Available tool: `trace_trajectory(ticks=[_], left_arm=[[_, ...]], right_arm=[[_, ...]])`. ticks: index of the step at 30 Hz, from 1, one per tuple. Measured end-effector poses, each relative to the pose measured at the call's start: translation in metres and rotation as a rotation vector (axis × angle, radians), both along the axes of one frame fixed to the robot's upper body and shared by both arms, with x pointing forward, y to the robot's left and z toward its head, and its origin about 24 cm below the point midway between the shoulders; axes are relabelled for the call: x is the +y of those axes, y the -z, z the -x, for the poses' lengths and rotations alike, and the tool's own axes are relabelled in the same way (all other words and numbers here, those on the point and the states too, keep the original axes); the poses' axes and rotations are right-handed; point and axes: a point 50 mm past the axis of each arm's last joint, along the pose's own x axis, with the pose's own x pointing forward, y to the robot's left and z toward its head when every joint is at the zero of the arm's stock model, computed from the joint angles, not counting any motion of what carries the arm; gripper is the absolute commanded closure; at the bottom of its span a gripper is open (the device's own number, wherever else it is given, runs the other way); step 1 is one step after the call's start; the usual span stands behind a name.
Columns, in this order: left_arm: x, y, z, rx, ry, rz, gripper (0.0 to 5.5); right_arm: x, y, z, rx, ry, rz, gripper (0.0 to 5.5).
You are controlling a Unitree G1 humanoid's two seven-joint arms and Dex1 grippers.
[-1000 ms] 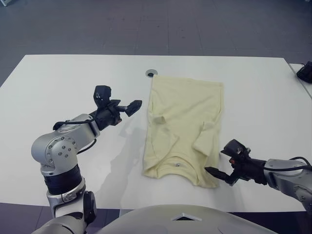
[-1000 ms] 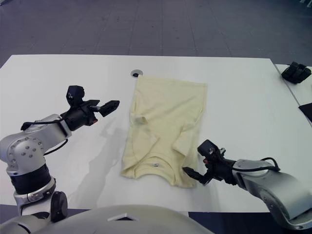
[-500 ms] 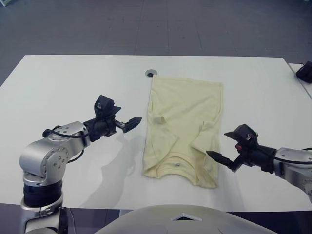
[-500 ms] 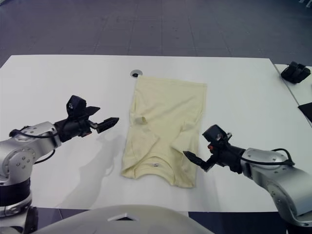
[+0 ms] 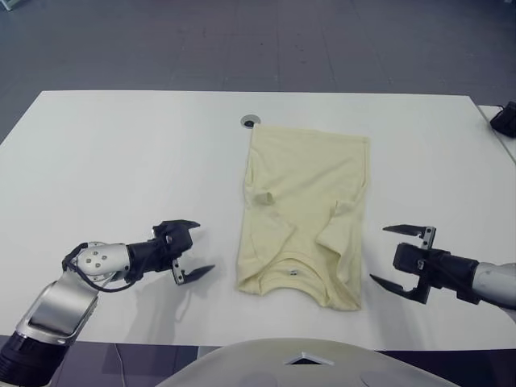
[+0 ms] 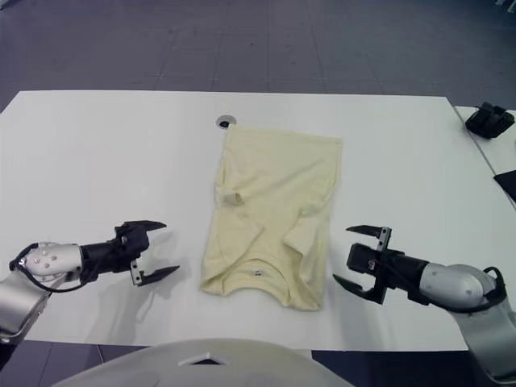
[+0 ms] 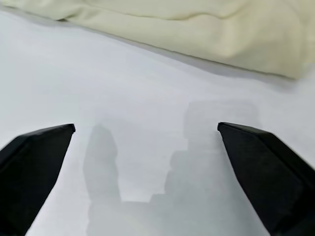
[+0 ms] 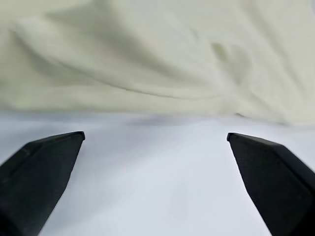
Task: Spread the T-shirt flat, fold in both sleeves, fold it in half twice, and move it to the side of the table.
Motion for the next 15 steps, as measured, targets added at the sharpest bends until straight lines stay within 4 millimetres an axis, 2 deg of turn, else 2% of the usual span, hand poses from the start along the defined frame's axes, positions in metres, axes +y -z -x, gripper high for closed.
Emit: trace_trajectory(ticks=[5, 11, 15], left_arm=[[-0.013, -0.001, 0.002, -0.286, 0.253, -0.099, 0.1], [-0.028, 0.005, 0.001, -0.442, 0.338, -0.108, 0.1], [-0.037, 0.009, 0.004, -0.464, 0.402, -0.101, 0.93]], right_arm=[[0.005, 0.006, 0.012, -0.057, -0.165, 0.039, 0.11], [0.018, 0.014, 0.02, -0.141, -0.254, -0.004, 0.11], [0.023, 0.016, 0.023, -0.153, -0.266, -0.025, 0.1]])
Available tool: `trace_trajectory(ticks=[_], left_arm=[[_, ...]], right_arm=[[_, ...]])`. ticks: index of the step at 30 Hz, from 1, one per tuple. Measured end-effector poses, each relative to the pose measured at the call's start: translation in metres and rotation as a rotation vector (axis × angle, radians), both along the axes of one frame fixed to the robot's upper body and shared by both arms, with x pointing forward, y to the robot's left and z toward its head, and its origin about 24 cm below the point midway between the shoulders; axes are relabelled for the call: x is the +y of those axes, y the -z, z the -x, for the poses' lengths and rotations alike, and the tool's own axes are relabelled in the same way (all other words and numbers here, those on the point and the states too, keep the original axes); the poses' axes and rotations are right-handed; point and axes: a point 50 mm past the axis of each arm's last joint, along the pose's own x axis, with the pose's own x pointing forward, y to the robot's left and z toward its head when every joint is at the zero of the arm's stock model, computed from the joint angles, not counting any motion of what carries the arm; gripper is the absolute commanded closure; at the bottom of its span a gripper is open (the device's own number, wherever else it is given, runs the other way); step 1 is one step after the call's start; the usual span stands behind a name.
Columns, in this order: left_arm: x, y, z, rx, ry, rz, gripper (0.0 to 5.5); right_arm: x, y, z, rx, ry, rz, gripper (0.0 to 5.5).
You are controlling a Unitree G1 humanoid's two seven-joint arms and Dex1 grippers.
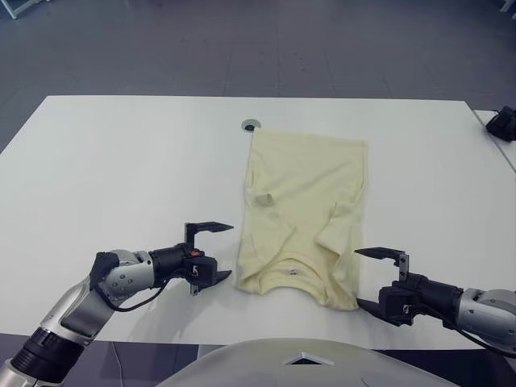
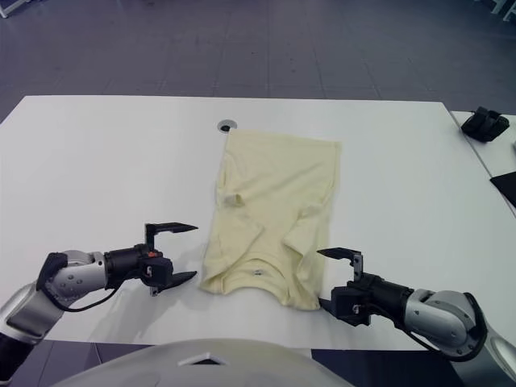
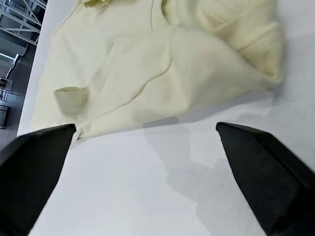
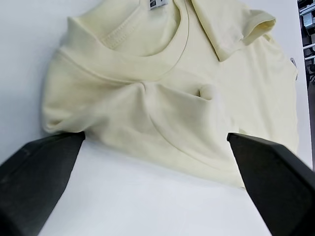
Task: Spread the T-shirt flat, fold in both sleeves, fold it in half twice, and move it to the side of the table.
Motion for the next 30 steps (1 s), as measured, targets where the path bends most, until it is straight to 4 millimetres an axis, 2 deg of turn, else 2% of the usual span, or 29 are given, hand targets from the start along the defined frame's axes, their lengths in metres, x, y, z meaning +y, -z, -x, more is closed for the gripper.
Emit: trace_trajectory(ticks=[12, 21, 29, 30], left_arm=[[-0.009, 0.012, 0.017, 0.046, 0.04, -0.016, 3.21], [-0.017, 0.013, 0.017, 0.049, 0.047, 0.014, 2.09], [-0.019, 0.009, 0.015, 0.019, 0.086, 0.019, 0.99], [-0.02, 0.009, 0.015, 0.015, 0.089, 0.019, 1.17]], right_arm=[[-0.005, 0.012, 0.01, -0.02, 0.014, -0.063, 0.1], [0.005, 0.021, 0.004, -0.073, 0.014, -0.127, 0.1], [0.004, 0.026, 0.002, -0.1, 0.004, -0.161, 0.1], [0.003, 0.027, 0.002, -0.105, 0.002, -0.167, 0.26]])
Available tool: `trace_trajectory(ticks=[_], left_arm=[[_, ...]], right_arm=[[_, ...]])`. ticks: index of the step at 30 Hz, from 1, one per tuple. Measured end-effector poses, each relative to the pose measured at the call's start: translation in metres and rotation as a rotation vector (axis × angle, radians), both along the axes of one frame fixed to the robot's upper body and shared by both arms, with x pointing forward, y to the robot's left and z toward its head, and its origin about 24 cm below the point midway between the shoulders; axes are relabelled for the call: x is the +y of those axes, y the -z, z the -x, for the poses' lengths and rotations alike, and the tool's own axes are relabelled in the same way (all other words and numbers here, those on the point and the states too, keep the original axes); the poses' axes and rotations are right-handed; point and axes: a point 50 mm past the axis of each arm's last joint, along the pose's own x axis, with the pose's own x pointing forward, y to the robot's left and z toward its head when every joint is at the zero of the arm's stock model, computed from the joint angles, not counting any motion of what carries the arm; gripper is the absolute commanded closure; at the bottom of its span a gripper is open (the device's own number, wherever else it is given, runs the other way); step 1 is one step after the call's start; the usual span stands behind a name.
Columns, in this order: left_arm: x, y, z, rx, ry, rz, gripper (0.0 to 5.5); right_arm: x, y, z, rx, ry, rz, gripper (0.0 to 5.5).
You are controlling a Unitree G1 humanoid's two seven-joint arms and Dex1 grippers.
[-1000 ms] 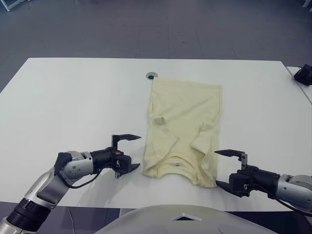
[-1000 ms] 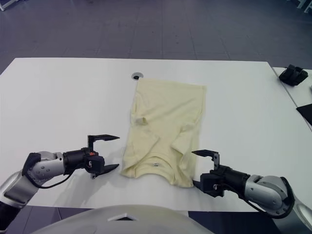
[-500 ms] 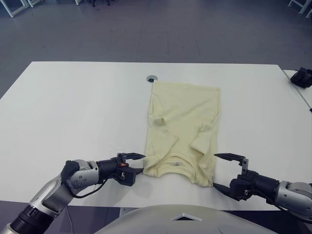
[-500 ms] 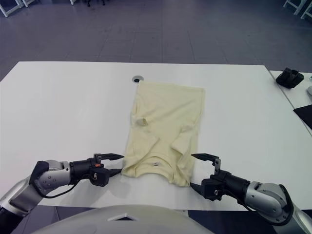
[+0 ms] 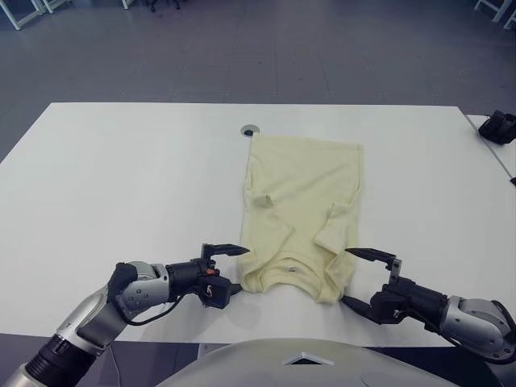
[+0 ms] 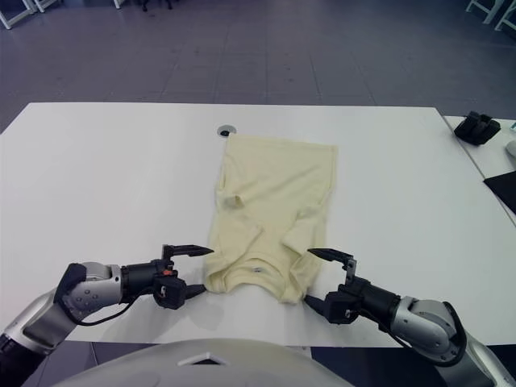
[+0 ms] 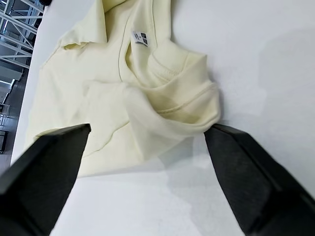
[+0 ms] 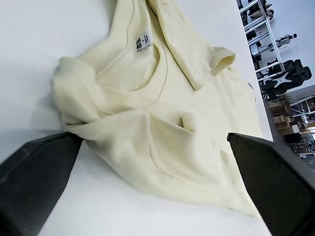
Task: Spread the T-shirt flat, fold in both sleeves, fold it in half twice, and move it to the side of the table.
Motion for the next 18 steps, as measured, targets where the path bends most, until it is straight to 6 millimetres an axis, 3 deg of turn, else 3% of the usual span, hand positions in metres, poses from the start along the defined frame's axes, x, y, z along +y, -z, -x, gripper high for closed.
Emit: trace_trajectory(ticks=[18], left_arm=[[-0.003, 0.01, 0.004, 0.051, 0.025, -0.013, 4.37]], right_arm=[[0.003, 0.017, -0.001, 0.029, -0.024, -0.027, 3.42]])
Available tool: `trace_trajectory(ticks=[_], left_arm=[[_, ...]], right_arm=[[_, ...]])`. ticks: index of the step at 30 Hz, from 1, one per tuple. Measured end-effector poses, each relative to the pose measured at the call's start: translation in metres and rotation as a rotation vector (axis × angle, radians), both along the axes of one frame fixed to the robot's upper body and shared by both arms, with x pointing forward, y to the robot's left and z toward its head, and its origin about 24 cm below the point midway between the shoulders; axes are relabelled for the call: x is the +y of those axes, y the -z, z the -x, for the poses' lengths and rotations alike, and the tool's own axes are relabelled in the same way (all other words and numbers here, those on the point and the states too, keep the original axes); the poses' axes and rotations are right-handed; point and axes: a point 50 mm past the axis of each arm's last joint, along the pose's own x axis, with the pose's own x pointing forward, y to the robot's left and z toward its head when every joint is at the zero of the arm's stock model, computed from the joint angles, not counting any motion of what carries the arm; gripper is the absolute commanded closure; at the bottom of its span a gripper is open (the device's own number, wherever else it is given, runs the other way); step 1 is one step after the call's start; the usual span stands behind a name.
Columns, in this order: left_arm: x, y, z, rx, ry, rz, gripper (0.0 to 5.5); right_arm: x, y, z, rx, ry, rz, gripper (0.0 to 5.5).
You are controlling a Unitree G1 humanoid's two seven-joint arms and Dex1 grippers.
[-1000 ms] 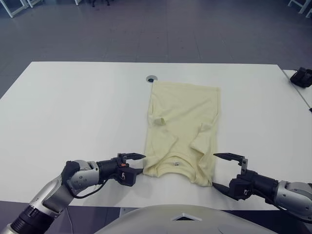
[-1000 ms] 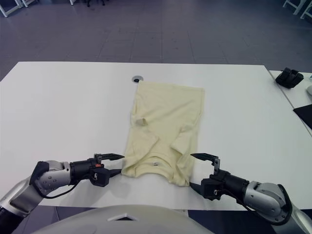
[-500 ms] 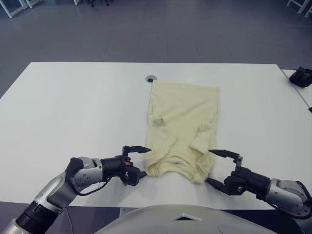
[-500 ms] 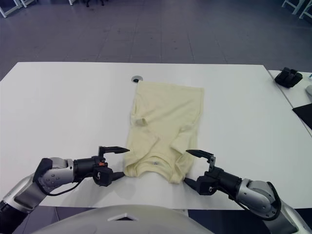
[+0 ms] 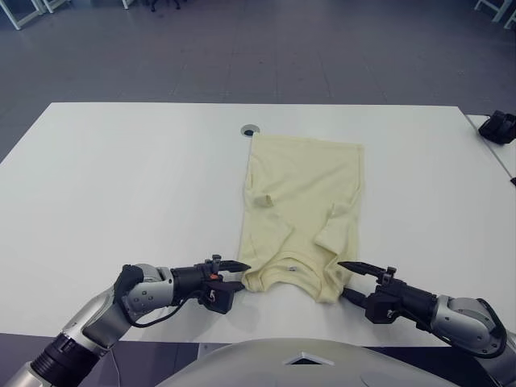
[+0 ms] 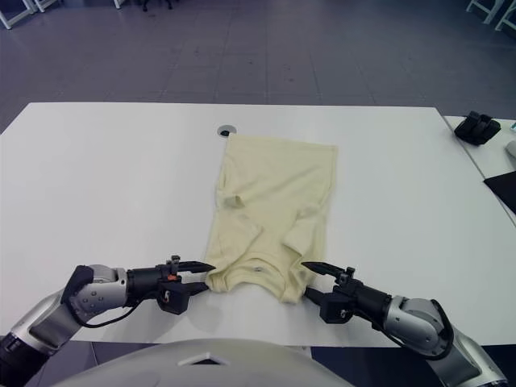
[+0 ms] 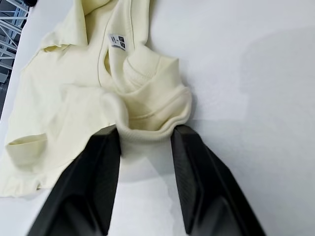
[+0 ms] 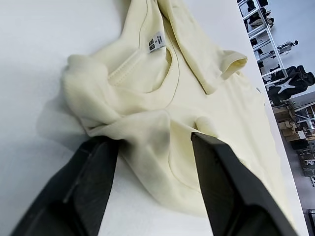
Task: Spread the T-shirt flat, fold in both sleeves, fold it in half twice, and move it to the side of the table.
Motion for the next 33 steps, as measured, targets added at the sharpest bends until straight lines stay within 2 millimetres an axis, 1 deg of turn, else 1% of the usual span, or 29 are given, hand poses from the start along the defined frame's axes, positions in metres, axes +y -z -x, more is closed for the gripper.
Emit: trace_trajectory(ticks=[4, 7, 12, 15, 17, 20, 23, 26, 28, 29, 31, 32, 33], left_arm=[[0.0, 0.003, 0.0, 0.009, 0.002, -0.005, 5.09], [-0.001, 0.004, 0.001, 0.004, 0.002, -0.013, 5.5], [0.0, 0.005, 0.002, 0.007, -0.002, -0.013, 5.5], [0.001, 0.003, 0.001, 0.012, 0.009, -0.025, 5.5], [0.006, 0.001, -0.001, 0.035, 0.011, -0.042, 5.5], [0.014, -0.005, -0.004, 0.111, 0.009, -0.088, 5.5], [0.021, -0.013, 0.0, 0.232, 0.014, -0.134, 5.5], [0.023, -0.017, 0.012, 0.37, 0.041, -0.152, 5.5], [0.024, -0.019, 0.023, 0.489, 0.066, -0.163, 5.5], [0.025, -0.02, 0.026, 0.525, 0.074, -0.166, 5.5], [0.026, -0.021, 0.031, 0.607, 0.078, -0.167, 5.5], [0.028, -0.022, 0.032, 0.648, 0.073, -0.167, 5.5], [0.03, -0.024, 0.033, 0.677, 0.069, -0.163, 5.5]], right_arm=[[0.001, 0.003, 0.001, 0.015, -0.005, -0.001, 4.13], [0.001, 0.005, -0.001, 0.02, -0.014, 0.003, 4.58], [0.001, 0.006, -0.002, 0.035, -0.048, 0.026, 5.44], [-0.001, 0.004, -0.004, 0.058, -0.071, 0.036, 5.49], [-0.003, 0.002, -0.006, 0.08, -0.078, 0.041, 5.49], [-0.005, 0.0, -0.009, 0.121, -0.085, 0.044, 5.49], [-0.007, -0.004, -0.009, 0.193, -0.069, 0.044, 5.49], [-0.007, -0.01, 0.001, 0.323, -0.074, 0.049, 5.49], [-0.004, -0.015, 0.012, 0.456, -0.088, 0.047, 5.49], [-0.002, -0.018, 0.016, 0.515, -0.091, 0.046, 5.49], [0.006, -0.027, 0.033, 0.711, -0.101, 0.035, 5.49], [0.013, -0.033, 0.038, 0.793, -0.107, 0.017, 5.49], [0.019, -0.041, 0.039, 0.835, -0.113, -0.005, 5.49]])
